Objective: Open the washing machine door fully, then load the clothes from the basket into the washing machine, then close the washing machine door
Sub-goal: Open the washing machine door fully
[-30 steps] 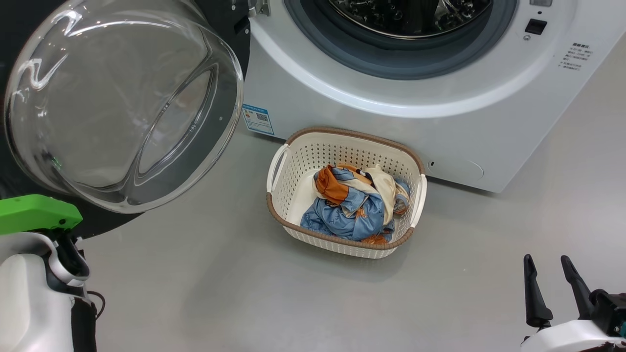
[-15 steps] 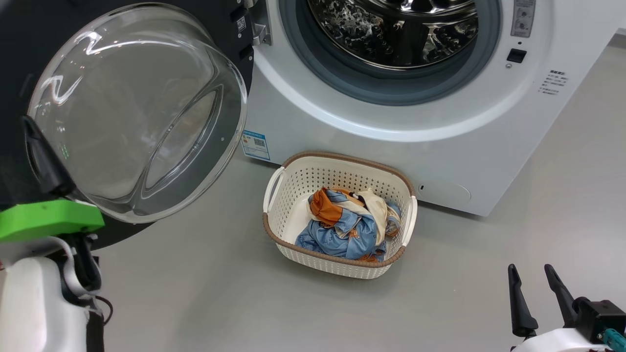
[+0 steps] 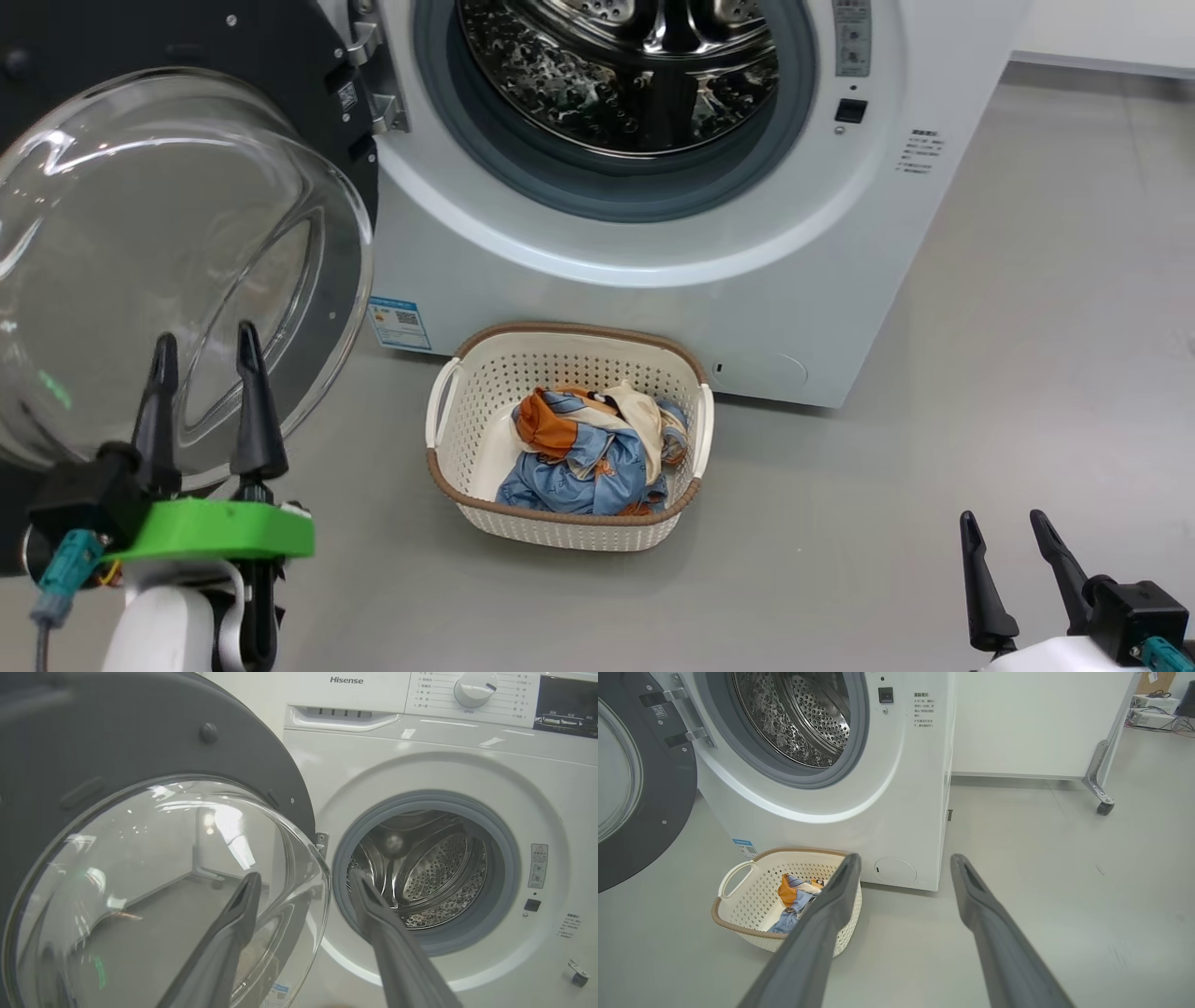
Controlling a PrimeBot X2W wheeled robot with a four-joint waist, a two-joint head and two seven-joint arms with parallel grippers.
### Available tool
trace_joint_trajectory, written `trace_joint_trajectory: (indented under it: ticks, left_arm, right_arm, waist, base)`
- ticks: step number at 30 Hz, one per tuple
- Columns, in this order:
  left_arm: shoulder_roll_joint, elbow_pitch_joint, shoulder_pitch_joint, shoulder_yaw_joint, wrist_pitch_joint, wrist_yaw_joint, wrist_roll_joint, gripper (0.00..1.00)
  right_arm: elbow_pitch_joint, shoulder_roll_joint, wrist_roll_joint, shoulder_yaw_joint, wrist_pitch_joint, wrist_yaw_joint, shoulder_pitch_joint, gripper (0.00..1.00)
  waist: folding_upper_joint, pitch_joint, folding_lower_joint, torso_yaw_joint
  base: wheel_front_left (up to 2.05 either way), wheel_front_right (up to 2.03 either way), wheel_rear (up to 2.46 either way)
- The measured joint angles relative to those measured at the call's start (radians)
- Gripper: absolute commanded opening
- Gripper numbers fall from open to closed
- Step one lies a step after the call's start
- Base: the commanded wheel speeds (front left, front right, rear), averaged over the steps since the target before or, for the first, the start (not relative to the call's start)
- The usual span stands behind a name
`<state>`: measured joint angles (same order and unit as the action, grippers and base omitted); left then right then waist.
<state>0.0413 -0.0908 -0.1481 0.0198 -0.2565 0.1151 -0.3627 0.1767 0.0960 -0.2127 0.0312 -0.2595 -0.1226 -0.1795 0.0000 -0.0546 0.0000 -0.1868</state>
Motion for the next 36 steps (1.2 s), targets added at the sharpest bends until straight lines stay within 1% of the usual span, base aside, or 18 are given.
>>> trace_joint_trajectory:
  ticks: [5, 11, 15, 20, 26, 36]
  left_arm:
    - [0.001, -0.022, 0.089, -0.019, 0.000, 0.000, 0.000, 1.00]
    - [0.002, -0.041, 0.193, -0.006, 0.000, 0.000, -0.002, 1.00]
    - [0.009, -0.058, 0.240, 0.019, 0.000, 0.000, 0.009, 1.00]
    - [0.010, -0.065, 0.273, 0.017, 0.000, 0.001, 0.043, 1.00]
    - [0.008, -0.064, 0.295, 0.032, 0.000, 0.003, 0.047, 1.00]
    - [0.007, -0.062, 0.326, 0.062, 0.000, 0.003, 0.054, 1.00]
  right_arm:
    - [-0.018, 0.000, 0.014, 0.001, 0.000, 0.000, 0.000, 1.00]
    - [-0.041, 0.013, 0.027, 0.012, 0.000, 0.000, -0.001, 1.00]
    - [-0.052, 0.029, 0.030, 0.014, 0.000, 0.000, -0.016, 1.00]
    - [-0.061, 0.031, 0.034, -0.008, 0.000, 0.000, -0.052, 1.00]
    - [-0.086, 0.033, 0.058, -0.031, 0.000, 0.000, -0.062, 1.00]
    - [-0.099, 0.031, 0.068, -0.044, 0.000, 0.000, -0.062, 1.00]
  waist:
    - [0.0000, 0.015, 0.0000, 0.060]
    - [0.0000, 0.034, 0.0000, 0.133]
    - [0.0000, 0.045, 0.0000, 0.179]
    - [0.0000, 0.058, 0.0000, 0.222]
    - [0.0000, 0.066, 0.0000, 0.238]
    - [0.0000, 0.070, 0.0000, 0.236]
  base:
    - [0.00, 0.00, 0.00]
    - [0.00, 0.00, 0.00]
    - [0.00, 0.00, 0.00]
    - [0.00, 0.00, 0.00]
    - [0.00, 0.00, 0.00]
    - [0.00, 0.00, 0.00]
